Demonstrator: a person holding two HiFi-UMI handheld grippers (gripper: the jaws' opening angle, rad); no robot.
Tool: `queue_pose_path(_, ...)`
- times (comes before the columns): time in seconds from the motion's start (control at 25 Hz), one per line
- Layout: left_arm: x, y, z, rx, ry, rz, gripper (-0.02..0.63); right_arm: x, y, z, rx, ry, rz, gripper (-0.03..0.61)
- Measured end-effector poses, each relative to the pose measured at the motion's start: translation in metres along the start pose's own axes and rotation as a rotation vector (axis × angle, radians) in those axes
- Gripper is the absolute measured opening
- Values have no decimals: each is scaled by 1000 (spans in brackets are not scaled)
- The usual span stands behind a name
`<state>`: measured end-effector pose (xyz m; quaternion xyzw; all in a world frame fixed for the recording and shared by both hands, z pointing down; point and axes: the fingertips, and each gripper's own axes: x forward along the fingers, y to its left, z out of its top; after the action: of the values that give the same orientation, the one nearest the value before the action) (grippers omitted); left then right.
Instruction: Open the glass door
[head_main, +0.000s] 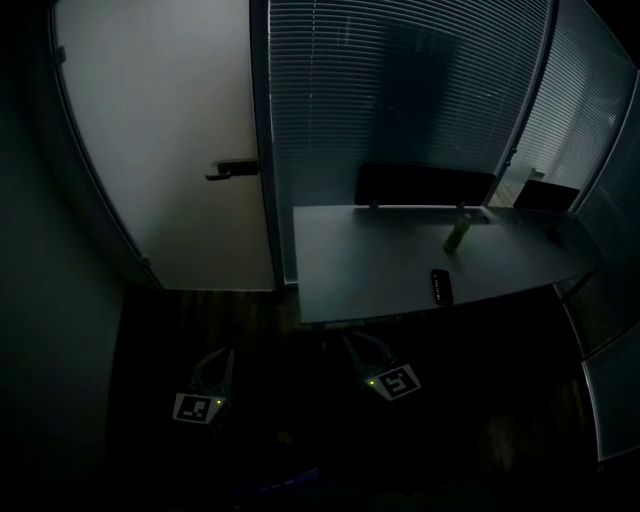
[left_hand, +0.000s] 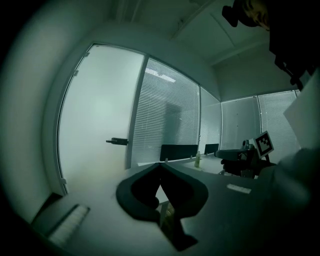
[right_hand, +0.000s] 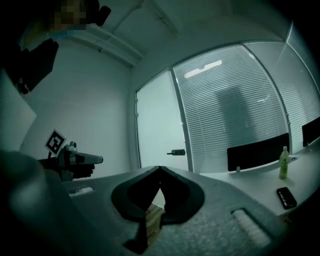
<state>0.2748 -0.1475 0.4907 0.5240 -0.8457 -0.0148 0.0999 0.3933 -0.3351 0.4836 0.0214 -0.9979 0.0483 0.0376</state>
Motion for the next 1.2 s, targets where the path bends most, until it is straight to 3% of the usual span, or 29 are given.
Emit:
queue_pose_path(0.44, 34, 73, 33, 36, 3, -20, 3, 84, 12, 20, 5, -12, -24, -2)
queue_pose_path(0.76, 50, 108, 37, 53, 0, -86, 3, 135, 21, 19, 39, -21, -48, -2)
queue_pose_path(1.2, 107, 153, 37, 41, 12, -83, 3, 202, -6, 13, 39, -11, -36, -2)
